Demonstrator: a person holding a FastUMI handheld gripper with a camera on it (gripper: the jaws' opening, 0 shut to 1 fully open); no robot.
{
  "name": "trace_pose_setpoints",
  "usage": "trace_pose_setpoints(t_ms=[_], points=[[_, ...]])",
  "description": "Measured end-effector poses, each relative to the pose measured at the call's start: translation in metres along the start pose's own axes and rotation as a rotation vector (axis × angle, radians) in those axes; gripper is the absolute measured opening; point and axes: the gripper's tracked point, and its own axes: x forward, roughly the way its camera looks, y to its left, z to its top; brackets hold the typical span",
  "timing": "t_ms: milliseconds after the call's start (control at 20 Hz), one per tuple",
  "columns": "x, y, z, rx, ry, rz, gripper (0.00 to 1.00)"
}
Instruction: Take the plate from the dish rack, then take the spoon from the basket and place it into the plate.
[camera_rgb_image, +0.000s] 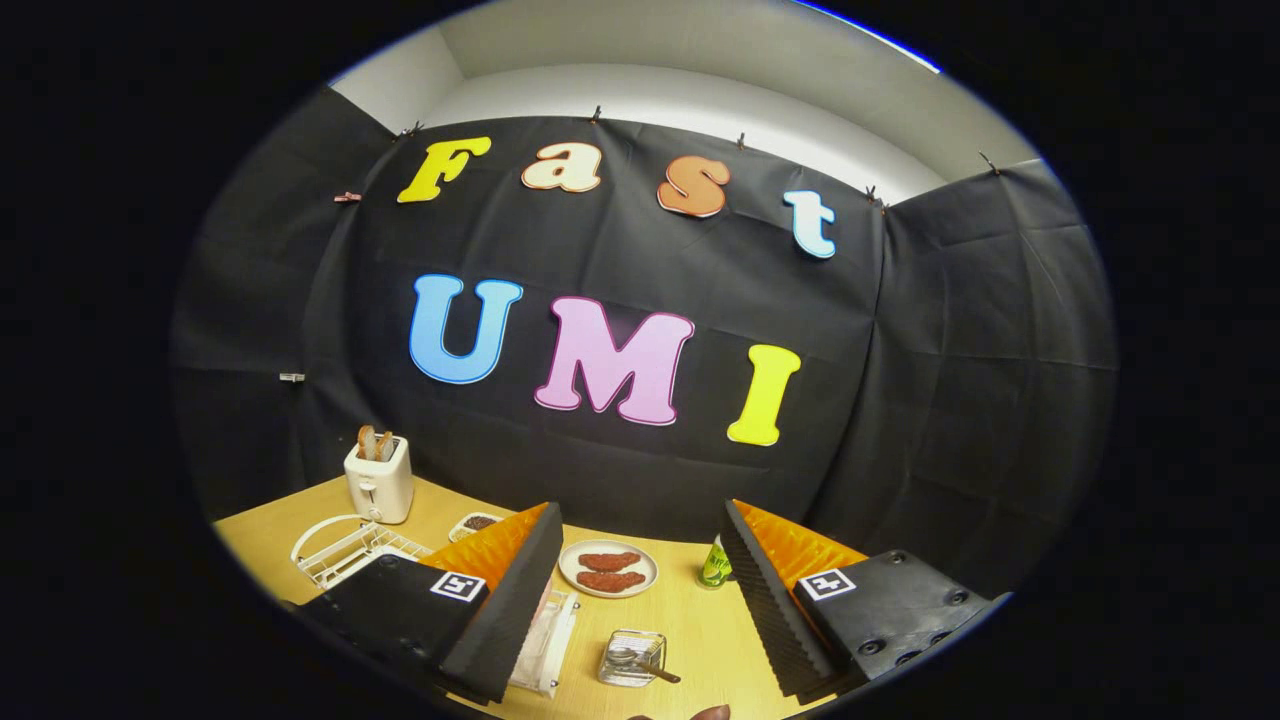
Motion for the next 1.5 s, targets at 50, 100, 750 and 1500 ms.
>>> trace_pose_setpoints(t_ms=[50, 100, 750, 1500], points=[[0.002, 0.004, -0.005, 0.014, 0.027, 0.011, 0.97], [0.006, 0.011, -0.014, 0.03, 0.068, 0.027, 0.97], [0.063, 0.093, -0.181, 0.236, 0.785, 0.117, 0.89], [0.083, 0.102, -0.266, 0.156, 1.072, -0.101, 0.31]])
